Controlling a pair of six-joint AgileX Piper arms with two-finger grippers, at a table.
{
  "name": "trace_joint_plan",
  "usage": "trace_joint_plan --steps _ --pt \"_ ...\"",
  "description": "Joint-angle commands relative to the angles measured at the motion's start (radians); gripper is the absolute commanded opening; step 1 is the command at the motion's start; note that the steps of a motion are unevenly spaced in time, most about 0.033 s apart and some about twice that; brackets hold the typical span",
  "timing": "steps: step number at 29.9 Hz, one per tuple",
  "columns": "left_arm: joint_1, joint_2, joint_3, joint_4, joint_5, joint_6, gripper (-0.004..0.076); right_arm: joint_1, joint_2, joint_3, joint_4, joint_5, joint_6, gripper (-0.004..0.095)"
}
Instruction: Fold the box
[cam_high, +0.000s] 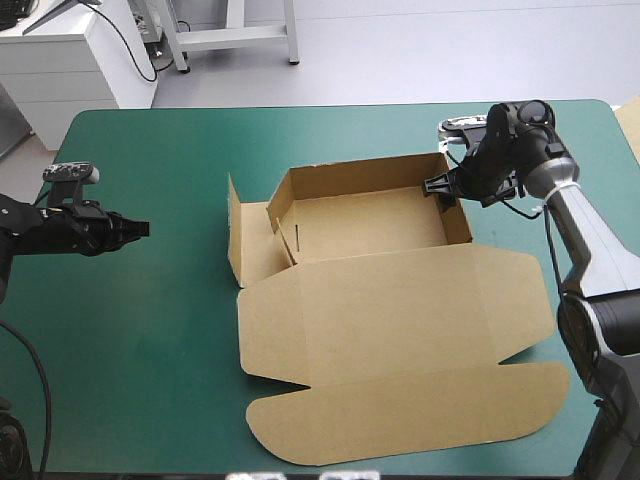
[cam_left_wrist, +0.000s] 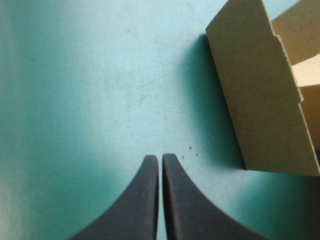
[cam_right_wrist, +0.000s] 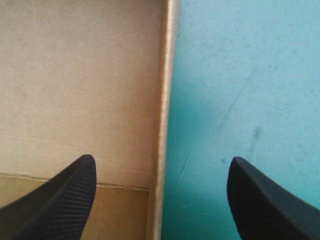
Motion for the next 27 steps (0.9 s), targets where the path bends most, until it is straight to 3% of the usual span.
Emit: trace_joint_plan --steps 1,8,10,16,27 --pt "0.002 -0.035 -0.025 -0.044 -0.023 -0.006 0.0007 -0.002 -0.005 -0.029 0.009 -0.001 -0.002 0.0677" --pt "0.002 -0.035 -0.025 -0.04 -0.05 -0.006 0.0007 -0.002 0.049 -0.029 0.031 0.009 -0.017 0.0668" --pt "0.002 -0.035 -0.025 -0.04 -0.054 -0.006 0.0007 -0.002 0.051 -0.029 0.031 0.009 -0.017 0.0603" --pt "0.002 -0.035 -0.025 -0.04 -0.045 -0.006 0.0007 -0.002 0.051 -0.029 0.036 0.009 -0.052 -0.0021" --pt "0.002 -0.035 -0.023 -0.051 -0.047 -0.002 0.0007 -0.026 -0.062 -0.041 0.095 0.011 -0.104 -0.0021"
